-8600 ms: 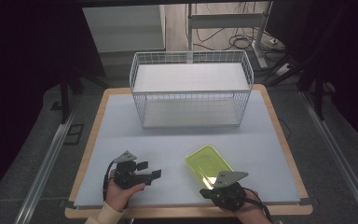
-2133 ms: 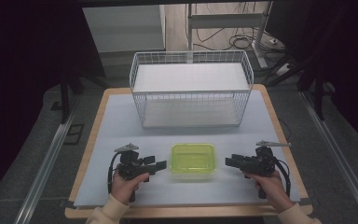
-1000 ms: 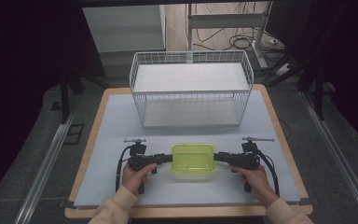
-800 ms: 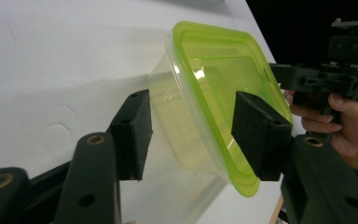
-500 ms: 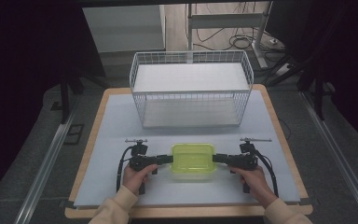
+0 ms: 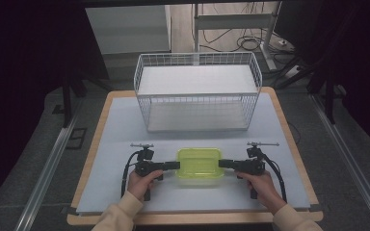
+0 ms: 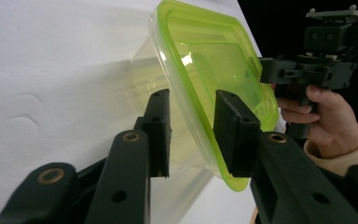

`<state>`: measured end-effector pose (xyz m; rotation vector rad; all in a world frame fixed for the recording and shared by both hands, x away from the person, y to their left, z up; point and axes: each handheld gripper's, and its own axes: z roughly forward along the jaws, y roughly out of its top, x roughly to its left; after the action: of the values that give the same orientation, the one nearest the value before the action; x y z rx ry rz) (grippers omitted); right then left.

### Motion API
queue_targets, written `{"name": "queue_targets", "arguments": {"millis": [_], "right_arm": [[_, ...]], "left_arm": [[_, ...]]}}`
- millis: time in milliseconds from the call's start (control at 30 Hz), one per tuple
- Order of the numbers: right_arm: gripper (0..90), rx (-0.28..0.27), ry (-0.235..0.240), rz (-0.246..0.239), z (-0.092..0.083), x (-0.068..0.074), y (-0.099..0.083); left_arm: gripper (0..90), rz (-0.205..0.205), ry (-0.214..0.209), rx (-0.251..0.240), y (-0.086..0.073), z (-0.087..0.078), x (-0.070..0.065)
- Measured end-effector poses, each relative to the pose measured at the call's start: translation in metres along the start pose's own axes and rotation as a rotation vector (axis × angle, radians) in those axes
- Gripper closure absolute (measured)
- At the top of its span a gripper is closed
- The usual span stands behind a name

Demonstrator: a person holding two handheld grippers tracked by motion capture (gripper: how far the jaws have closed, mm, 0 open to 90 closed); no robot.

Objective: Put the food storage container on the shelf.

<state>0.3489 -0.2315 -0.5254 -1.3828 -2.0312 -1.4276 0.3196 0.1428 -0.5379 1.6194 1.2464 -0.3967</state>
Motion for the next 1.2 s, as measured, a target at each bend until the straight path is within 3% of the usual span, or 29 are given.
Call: {"name": "queue_targets", "arguments": {"millis": [300, 733, 833, 1200], "right_arm": [[71.2, 0.015, 0.023, 0.01, 0.0011, -0.0018, 0.0001], [76.2, 0.008, 0.035, 0.025, -0.0017, -0.0005, 0.0018], [77.9, 0.004, 0.039, 0.028, -0.0028, 0.0, 0.0024], [81.1, 0.001, 0.044, 0.021, -0.0059, 0.0017, 0.0041]], "left_arm": [[72.7, -0.022, -0.021, 0.002, 0.0019, 0.0023, 0.0011], [77.0, -0.011, -0.041, 0.0, 0.001, -0.0003, -0.0009], [78.5, -0.012, -0.061, -0.007, 0.0009, -0.0019, -0.0023], [81.2, 0.01, -0.057, -0.012, 0.0008, -0.0043, -0.0064]]}}
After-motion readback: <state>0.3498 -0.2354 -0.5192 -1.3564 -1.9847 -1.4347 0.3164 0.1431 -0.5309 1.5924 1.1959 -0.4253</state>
